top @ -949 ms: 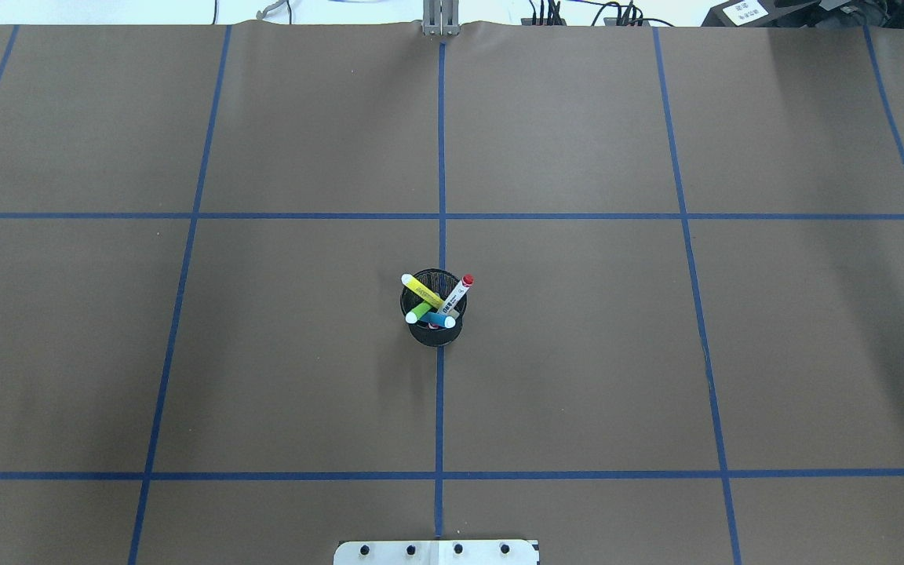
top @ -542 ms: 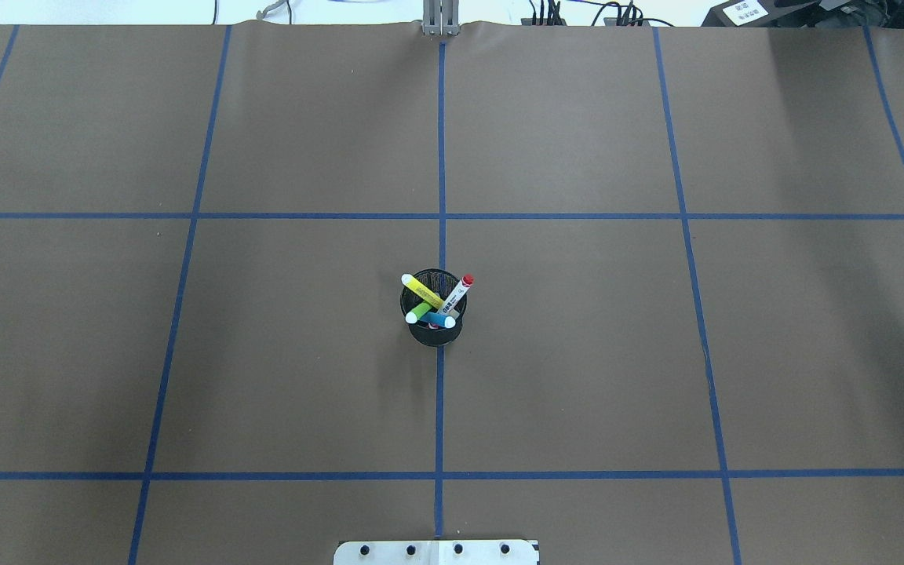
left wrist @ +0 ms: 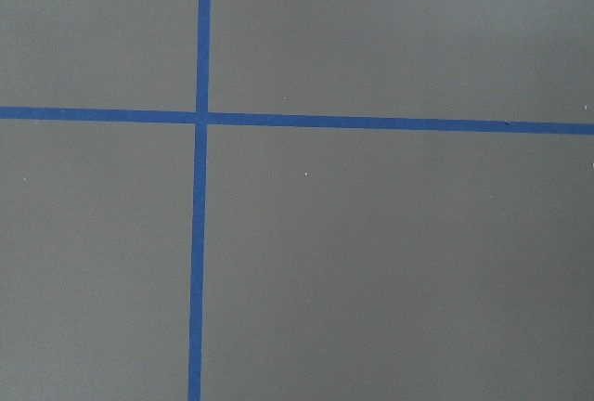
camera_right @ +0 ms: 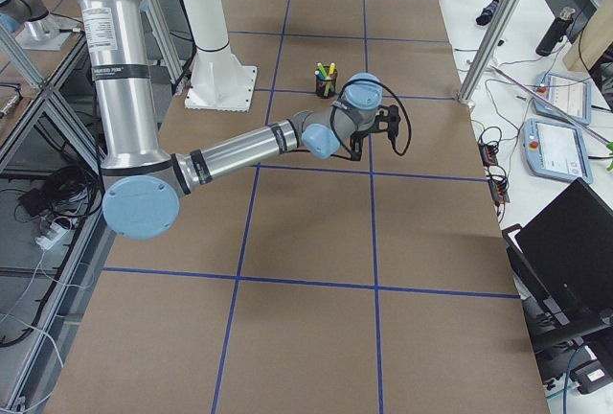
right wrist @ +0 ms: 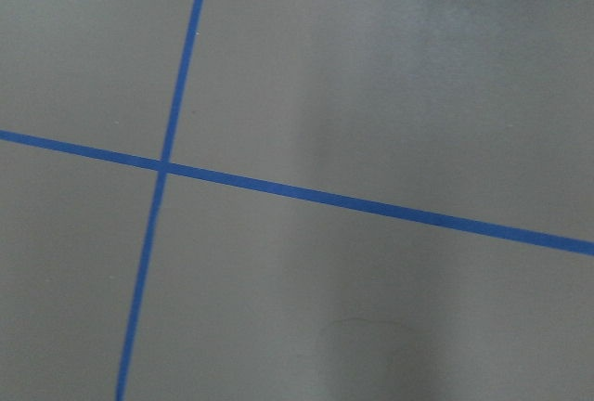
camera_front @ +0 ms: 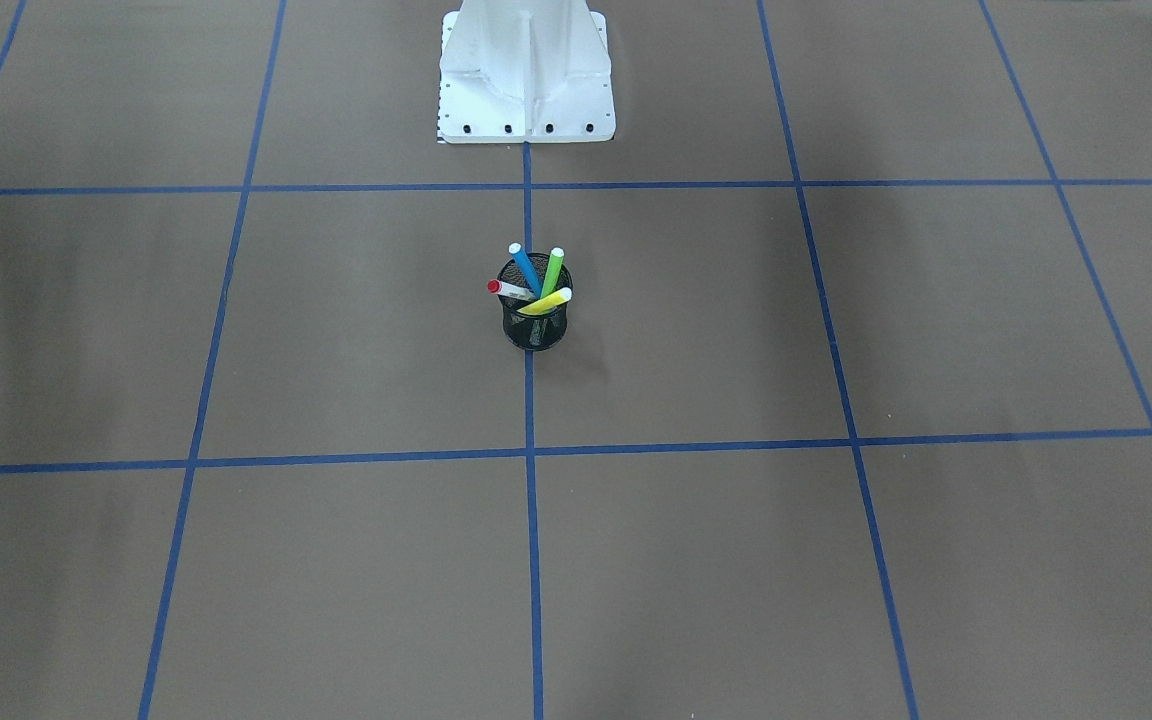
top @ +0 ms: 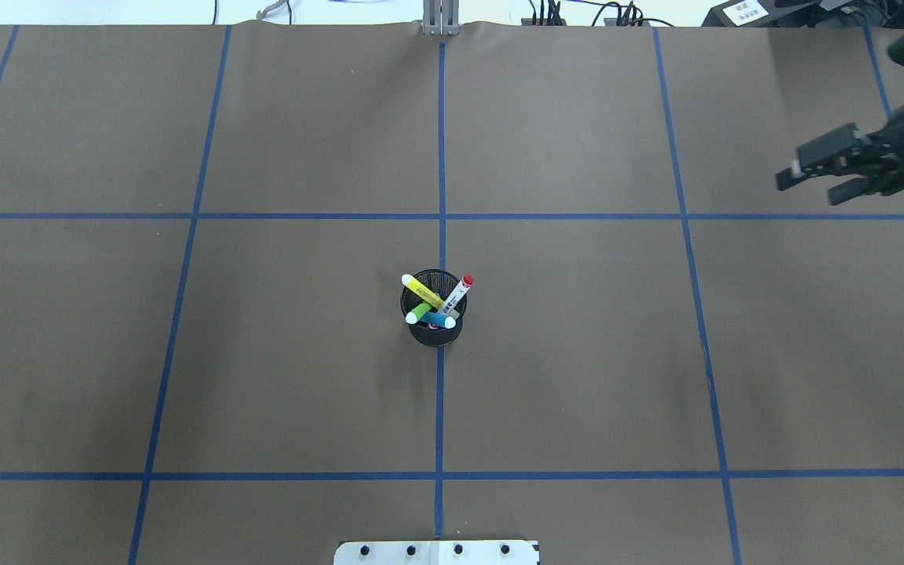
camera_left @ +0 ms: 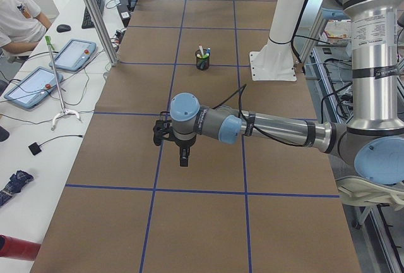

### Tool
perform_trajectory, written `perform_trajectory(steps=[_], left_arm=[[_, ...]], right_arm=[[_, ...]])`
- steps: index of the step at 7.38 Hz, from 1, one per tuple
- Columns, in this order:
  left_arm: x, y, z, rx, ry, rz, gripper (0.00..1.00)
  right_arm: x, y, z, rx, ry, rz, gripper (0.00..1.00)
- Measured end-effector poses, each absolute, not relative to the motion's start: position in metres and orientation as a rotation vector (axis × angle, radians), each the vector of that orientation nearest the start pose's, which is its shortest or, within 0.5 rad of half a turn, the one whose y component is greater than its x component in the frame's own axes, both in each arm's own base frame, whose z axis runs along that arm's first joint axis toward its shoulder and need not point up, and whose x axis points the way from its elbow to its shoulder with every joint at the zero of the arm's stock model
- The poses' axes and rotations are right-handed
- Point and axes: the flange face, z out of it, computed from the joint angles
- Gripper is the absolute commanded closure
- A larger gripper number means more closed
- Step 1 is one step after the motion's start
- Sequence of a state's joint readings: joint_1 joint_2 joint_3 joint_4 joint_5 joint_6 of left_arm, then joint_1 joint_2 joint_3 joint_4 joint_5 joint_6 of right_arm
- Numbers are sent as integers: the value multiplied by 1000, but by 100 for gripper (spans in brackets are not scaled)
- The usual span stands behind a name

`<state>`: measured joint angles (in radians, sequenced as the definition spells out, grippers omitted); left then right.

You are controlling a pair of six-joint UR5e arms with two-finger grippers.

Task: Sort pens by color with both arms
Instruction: 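Reach the right gripper over the black mesh pen cup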

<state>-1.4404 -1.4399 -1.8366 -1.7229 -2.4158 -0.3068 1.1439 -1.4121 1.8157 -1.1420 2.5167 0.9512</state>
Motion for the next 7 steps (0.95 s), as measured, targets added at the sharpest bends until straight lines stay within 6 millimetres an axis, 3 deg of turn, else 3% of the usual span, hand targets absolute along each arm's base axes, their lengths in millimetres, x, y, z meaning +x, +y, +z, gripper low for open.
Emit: perform_trajectory(steps=[2, 3, 5, 7], left_arm=[[0, -451, 565, 84, 878, -42, 0], [0, -452, 565, 84, 878, -42, 0], [0, -452, 567, 81, 877, -42, 0], [1, -452, 568, 79, 877, -42, 0]], right_arm=[[-260, -506, 312, -25, -1214, 121, 1], [-306, -491, 281, -40, -1223, 139, 1], [-391, -443, 241, -27, -1224, 179, 3], [-450, -400, 216, -34, -1233, 222, 8]])
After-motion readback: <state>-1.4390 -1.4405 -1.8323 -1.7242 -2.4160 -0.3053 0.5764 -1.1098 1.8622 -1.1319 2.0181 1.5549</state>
